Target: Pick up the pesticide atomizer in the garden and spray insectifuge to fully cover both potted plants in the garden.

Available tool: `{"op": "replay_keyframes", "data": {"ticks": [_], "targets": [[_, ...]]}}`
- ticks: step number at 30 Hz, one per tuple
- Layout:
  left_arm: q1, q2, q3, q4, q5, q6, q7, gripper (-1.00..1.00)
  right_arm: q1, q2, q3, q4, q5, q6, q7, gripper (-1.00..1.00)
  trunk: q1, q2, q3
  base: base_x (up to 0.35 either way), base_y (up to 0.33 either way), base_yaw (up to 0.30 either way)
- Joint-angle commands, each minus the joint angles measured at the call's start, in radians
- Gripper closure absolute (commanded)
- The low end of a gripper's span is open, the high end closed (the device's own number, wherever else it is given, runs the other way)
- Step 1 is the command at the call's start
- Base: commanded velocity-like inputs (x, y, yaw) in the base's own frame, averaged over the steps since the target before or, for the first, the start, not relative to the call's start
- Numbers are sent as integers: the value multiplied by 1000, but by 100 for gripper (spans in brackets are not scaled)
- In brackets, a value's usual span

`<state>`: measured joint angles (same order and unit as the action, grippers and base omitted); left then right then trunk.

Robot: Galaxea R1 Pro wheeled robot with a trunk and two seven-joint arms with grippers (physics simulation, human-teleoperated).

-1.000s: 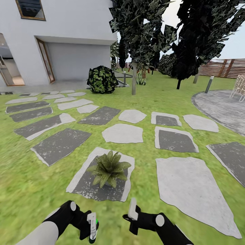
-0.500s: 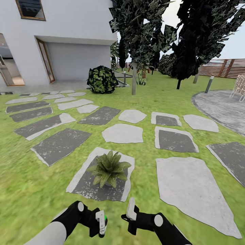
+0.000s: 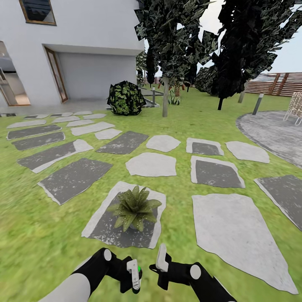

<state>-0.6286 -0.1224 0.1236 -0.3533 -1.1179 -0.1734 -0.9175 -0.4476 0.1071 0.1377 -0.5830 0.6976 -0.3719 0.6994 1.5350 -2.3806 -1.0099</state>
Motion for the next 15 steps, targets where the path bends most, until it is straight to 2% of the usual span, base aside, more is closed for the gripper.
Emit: {"op": "replay_keyframes", "data": {"ticks": [1, 7, 15], "targets": [[0, -2, 9, -1, -10, -8, -3, 100, 0, 0, -1, -1, 10, -5, -1, 100, 0, 0, -1, 0, 0, 0], [1, -7, 10, 0, -10, -9, -3, 100, 0, 0, -1, -1, 10, -6, -1, 100, 0, 0, -1, 0, 0, 0], [1, -29, 10, 1, -10, -6, -1, 100, 0, 0, -1, -1, 10, -5, -1, 100, 0, 0, -1, 0, 0, 0]]}}
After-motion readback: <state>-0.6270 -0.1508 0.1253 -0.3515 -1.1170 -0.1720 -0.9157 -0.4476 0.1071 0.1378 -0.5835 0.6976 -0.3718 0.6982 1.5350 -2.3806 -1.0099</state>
